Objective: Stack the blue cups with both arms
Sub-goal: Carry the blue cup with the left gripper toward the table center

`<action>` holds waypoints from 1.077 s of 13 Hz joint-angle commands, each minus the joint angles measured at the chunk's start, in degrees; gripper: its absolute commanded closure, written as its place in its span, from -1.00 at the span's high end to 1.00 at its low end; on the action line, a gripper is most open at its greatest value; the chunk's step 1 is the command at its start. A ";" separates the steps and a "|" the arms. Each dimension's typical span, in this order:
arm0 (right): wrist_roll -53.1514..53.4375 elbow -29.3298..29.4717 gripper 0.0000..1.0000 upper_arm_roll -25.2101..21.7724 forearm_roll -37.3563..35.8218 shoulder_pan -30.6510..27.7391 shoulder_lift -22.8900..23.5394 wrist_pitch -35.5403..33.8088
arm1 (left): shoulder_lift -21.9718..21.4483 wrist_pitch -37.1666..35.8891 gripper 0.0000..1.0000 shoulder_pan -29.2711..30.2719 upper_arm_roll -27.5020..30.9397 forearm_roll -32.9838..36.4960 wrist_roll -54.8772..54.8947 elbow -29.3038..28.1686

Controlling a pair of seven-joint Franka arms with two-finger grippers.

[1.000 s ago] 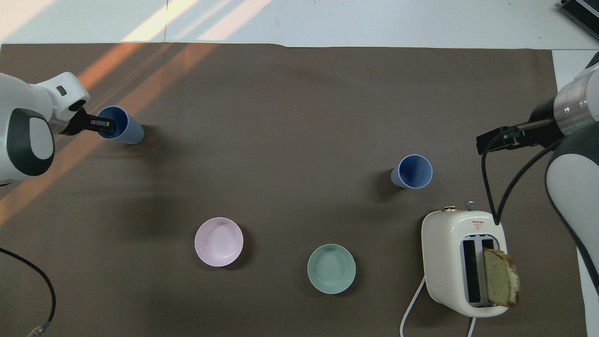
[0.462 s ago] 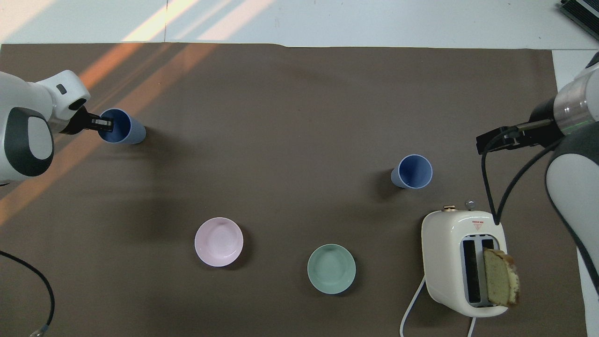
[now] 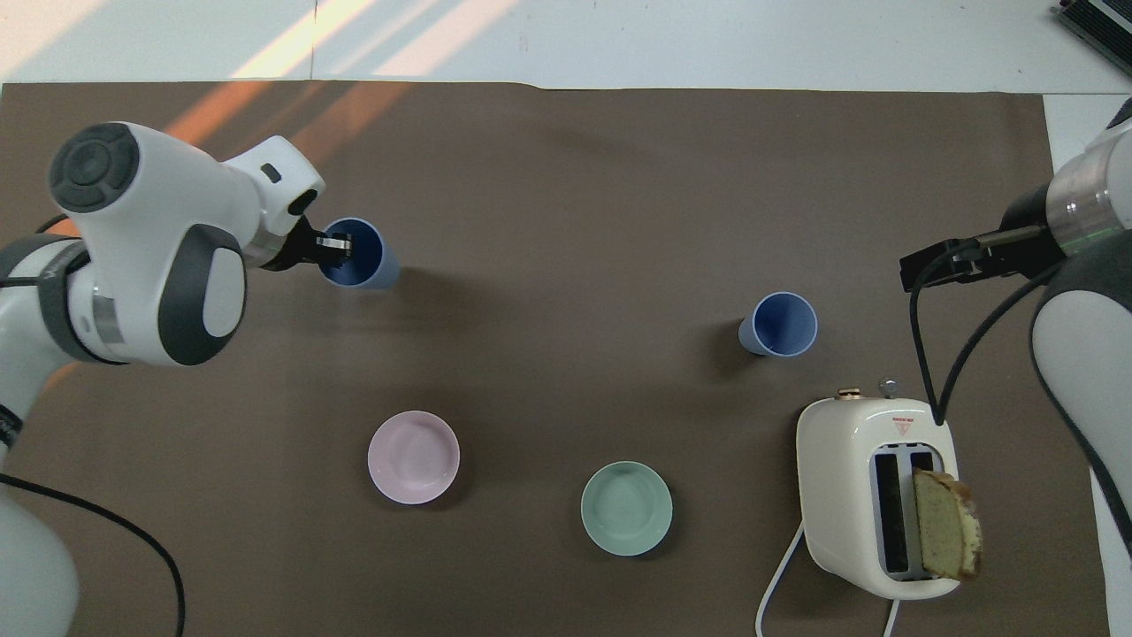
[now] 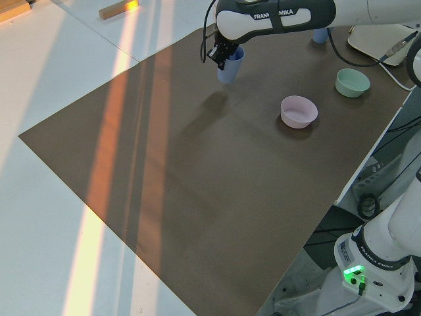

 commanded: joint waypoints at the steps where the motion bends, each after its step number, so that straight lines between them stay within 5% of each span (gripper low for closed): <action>1: 0.85 -0.75 1.00 0.43 0.06 -0.64 -0.66 0.45 | -0.99 5.58 -1.00 -7.30 1.18 -0.33 -7.37 -4.32; 8: 0.67 -0.67 1.00 0.43 0.06 -0.73 -0.49 0.54 | -0.90 11.41 -1.00 -15.95 1.00 -0.24 -15.23 -7.67; 9: 0.58 -0.67 1.00 0.43 0.06 -0.73 -0.58 0.54 | -0.81 11.33 -0.71 -16.38 1.00 -0.33 -15.32 -7.24; 10: 0.50 -0.67 1.00 0.43 0.06 -0.73 -0.58 0.54 | -0.81 11.33 0.02 -16.39 1.00 -0.33 -15.15 -7.06; 14: 0.49 -1.02 1.00 0.43 0.06 -0.64 -0.75 0.63 | -0.90 10.36 0.83 -15.95 1.17 -0.24 -14.35 -6.27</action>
